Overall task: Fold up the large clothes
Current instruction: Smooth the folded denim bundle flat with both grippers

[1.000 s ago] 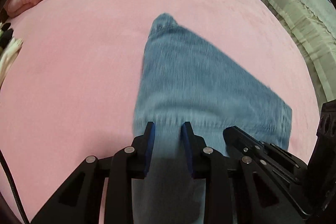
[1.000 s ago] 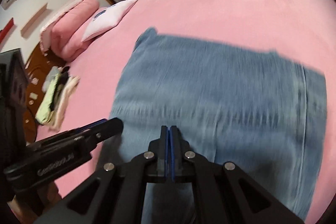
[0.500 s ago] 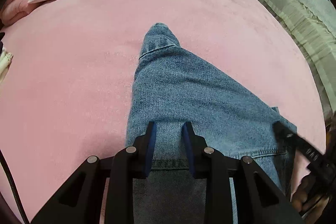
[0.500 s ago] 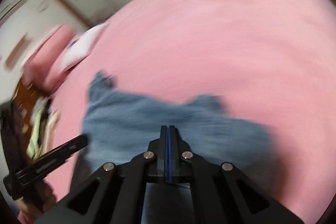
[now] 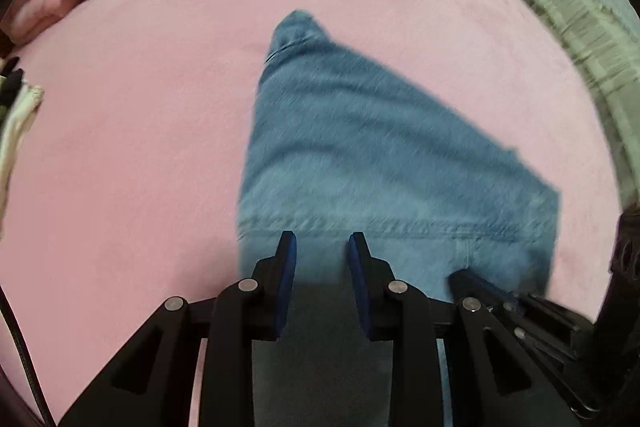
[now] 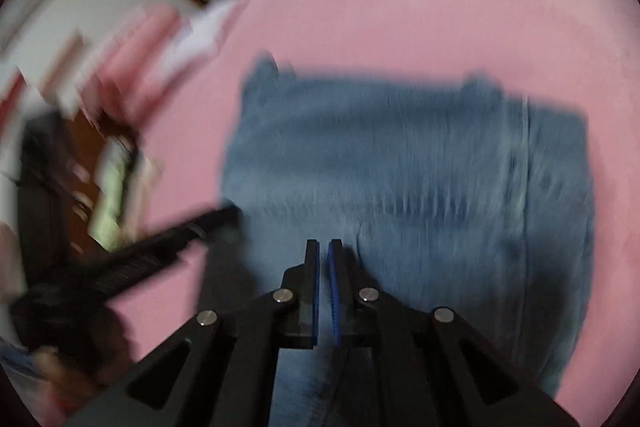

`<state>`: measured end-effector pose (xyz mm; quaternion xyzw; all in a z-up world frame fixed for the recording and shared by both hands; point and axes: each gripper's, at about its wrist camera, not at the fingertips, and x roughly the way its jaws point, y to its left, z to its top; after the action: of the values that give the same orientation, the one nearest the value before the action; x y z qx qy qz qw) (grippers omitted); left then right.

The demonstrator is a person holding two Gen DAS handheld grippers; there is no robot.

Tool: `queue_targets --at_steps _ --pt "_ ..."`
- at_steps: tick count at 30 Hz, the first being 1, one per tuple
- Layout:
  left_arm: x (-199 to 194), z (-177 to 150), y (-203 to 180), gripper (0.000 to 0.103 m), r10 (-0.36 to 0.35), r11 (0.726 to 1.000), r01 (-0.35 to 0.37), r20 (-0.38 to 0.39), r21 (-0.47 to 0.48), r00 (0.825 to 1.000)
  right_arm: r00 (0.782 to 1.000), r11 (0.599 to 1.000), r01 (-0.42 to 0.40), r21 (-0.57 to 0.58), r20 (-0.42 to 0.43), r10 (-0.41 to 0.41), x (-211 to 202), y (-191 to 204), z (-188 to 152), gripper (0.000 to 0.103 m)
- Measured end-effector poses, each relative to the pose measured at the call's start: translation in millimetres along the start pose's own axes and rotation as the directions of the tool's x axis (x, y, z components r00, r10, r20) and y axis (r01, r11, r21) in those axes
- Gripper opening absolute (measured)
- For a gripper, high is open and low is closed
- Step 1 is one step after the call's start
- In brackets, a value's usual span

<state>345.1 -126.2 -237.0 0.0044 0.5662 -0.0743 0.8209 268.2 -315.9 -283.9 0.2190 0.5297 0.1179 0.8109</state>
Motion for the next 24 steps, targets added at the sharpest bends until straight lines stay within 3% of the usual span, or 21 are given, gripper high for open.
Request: queue_targets --at_steps 1,2,5,6,8,12,14,17,18,21,24 --pt "1.8 -4.3 2.4 0.026 0.017 1.000 -0.017 -0.001 0.011 1.000 1.000 1.000 0.003 0.017 0.027 -0.003 -4.6 -5.9 -3.5 0.000" --pt "2.1 -7.0 5.8 0.028 0.013 1.000 -0.013 0.003 0.012 1.000 0.996 0.996 0.074 0.046 0.039 -0.076 -10.6 -14.6 -4.3 0.000" --pt "-0.3 -11.9 17.8 0.028 -0.035 0.999 0.035 0.015 -0.029 0.999 0.983 0.985 0.154 0.084 0.090 -0.161 -36.9 -41.9 -9.2 0.000" --pt "-1.8 -13.4 23.0 0.028 -0.035 0.999 0.036 0.013 -0.037 0.999 0.965 0.967 0.236 0.093 0.090 -0.245 -43.6 -48.0 -11.2 0.000" --pt "-6.6 -14.8 25.5 0.028 -0.032 0.998 0.033 0.008 -0.059 0.999 0.943 0.945 0.308 0.112 0.092 -0.319 -60.4 -57.9 -14.0 0.000" --pt "-19.6 -28.3 26.1 0.028 -0.023 0.997 0.023 -0.003 -0.074 1.000 0.970 0.961 0.216 0.175 0.078 -0.232 -83.9 -52.2 -23.7 0.002" --pt "-28.5 -42.2 21.7 0.028 -0.070 0.993 0.067 -0.028 -0.094 0.997 0.990 0.987 0.095 0.128 0.088 -0.107 -86.0 -31.3 -29.7 0.002" --pt "-35.5 -60.8 16.5 0.028 -0.125 0.987 0.118 -0.059 -0.111 0.990 0.999 0.998 -0.039 0.046 0.040 0.037 -74.9 1.5 -45.1 0.002" --pt "-35.6 -71.1 13.3 0.028 -0.127 0.987 0.118 -0.079 -0.109 0.989 1.000 0.999 -0.030 0.021 0.009 0.030 -65.3 12.2 -51.0 0.002" --pt "-36.9 -88.0 1.5 0.028 -0.093 0.994 0.088 -0.079 -0.063 0.993 0.991 0.993 0.111 -0.044 -0.074 -0.114 -42.3 21.9 -65.0 0.002" --pt "-39.4 -98.1 1.3 0.028 -0.085 0.996 0.083 -0.091 -0.030 0.992 0.979 0.980 0.199 0.017 -0.041 -0.198 -54.8 -2.3 -76.7 0.000"
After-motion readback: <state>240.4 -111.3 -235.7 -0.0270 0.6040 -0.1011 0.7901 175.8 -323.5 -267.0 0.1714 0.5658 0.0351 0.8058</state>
